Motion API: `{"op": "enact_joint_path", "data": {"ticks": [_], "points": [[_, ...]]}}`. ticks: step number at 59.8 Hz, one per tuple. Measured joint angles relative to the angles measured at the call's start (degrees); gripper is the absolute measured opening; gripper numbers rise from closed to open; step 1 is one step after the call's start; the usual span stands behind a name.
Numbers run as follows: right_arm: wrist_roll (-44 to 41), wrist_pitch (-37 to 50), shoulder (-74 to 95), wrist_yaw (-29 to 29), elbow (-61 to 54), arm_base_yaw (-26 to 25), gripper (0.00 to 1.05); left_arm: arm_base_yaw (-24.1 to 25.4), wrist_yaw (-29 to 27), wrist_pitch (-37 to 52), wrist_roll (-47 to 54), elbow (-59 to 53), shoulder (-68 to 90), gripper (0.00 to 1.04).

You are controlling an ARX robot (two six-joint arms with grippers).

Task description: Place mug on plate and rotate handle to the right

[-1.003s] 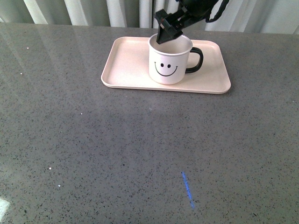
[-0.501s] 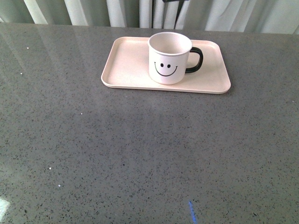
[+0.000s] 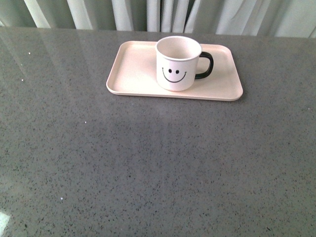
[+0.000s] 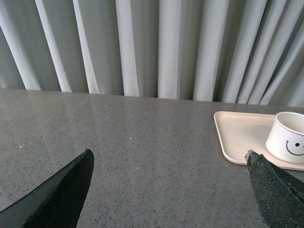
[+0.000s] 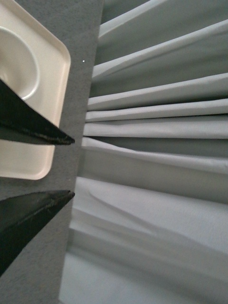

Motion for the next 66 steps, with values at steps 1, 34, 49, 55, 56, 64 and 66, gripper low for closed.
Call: {"op": "enact_joint_path", "data": {"ticks": [1, 34, 49, 55, 56, 64, 66], "points": [[0.13, 0.57, -0.90, -0.09, -1.66, -0.20, 0.19, 0.00, 0.00, -0.02, 0.02, 0.00, 0.00, 0.96], [0.57, 2.80, -28.72, -6.25, -33.53, -5.95, 0.02, 0.00, 0.00, 0.00, 0.02, 0.00, 0.00, 0.96], [0.57, 2.14, -34.86, -6.38, -39.58, -6.01, 0.02, 0.00, -0.02, 0.00, 0.02, 0.00, 0.00, 0.96], [0.57, -2.64, -41.51, -6.36, -41.09, -6.01, 0.02, 0.00, 0.00, 0.00, 0.02, 0.00, 0.00, 0.96], [0.57, -3.39, -42.47, -6.36, -41.27, -6.01, 0.02, 0.00, 0.00, 0.00, 0.00, 0.00, 0.00, 0.96], [0.57, -8.79, -48.74, -6.38, -42.27, -6.01, 0.02, 0.00, 0.00, 0.00, 0.02, 0.00, 0.00, 0.96], [0.57, -9.99, -50.07, -6.38, -42.29, -6.01, 0.02, 0.00, 0.00, -0.02, 0.00, 0.00, 0.00, 0.96]]}}
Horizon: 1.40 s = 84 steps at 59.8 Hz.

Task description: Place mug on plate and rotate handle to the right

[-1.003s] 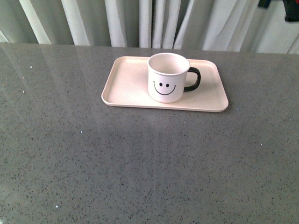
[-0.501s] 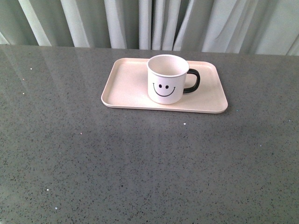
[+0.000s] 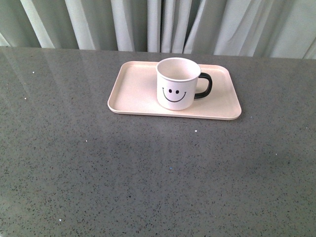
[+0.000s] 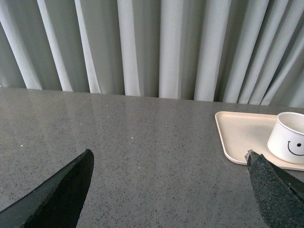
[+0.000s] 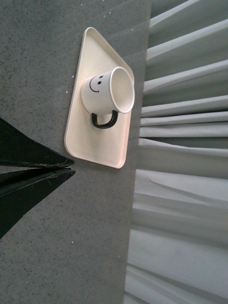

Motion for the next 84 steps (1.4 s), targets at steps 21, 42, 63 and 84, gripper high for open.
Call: {"op": "enact_joint_path", "data": {"ticks": [21, 42, 63, 84], "points": [[0.00, -12.15, -13.68, 0.00, -0.07, 0.00, 0.02, 0.00, 0.00, 0.00, 0.02, 0.00, 0.00, 0.96], [0.00, -21.31, -23.32, 0.02, -0.09, 0.00, 0.02, 0.00, 0.00, 0.02, 0.00, 0.00, 0.00, 0.96], [0.00, -28.57, -30.67, 0.02, -0.09, 0.00, 0.02, 0.00, 0.00, 0.02, 0.00, 0.00, 0.00, 0.96], [0.00, -41.86, -43.60, 0.00, -0.09, 0.00, 0.02, 0.00, 0.00, 0.02, 0.02, 0.00, 0.00, 0.96]]}}
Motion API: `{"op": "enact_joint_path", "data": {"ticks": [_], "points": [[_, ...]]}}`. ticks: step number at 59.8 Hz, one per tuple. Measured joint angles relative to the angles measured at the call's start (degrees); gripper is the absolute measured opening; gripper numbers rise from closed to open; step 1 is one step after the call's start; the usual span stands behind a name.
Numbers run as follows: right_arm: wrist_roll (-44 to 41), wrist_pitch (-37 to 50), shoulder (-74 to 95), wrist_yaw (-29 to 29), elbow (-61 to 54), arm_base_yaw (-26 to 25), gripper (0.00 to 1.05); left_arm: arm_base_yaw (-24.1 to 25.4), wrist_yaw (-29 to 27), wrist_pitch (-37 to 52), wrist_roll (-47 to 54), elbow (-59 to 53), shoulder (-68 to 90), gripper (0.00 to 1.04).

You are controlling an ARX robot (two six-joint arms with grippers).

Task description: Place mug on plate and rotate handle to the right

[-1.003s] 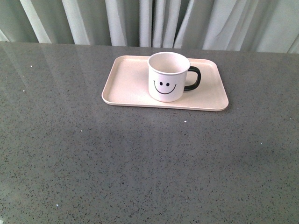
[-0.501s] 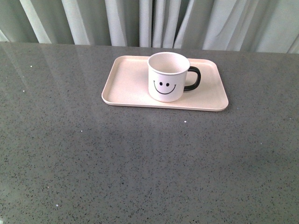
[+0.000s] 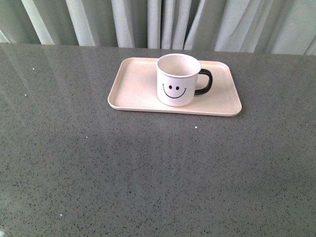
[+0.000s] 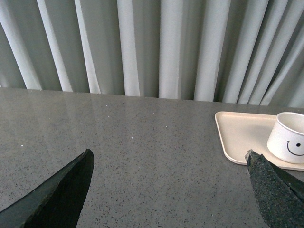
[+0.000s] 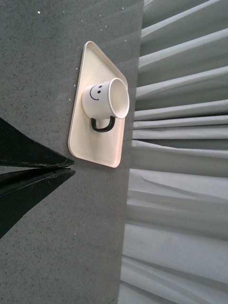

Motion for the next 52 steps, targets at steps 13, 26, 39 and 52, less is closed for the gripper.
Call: {"op": "enact_joint_path", "data": {"ticks": [13, 26, 39, 52], "points": [[0.00, -0.13, -0.20, 0.02, 0.00, 0.00, 0.12, 0.00, 0.00, 0.00, 0.00, 0.00, 0.00, 0.96], [0.00, -0.15, -0.22, 0.02, 0.00, 0.00, 0.57, 0.00, 0.00, 0.00, -0.02, 0.00, 0.00, 0.96], [0.00, -0.15, -0.22, 0.02, 0.00, 0.00, 0.94, 0.00, 0.00, 0.00, 0.00, 0.00, 0.00, 0.96], [0.02, -0.15, -0.22, 0.02, 0.00, 0.00, 0.96, 0.00, 0.00, 0.00, 0.00, 0.00, 0.00, 0.96]]}}
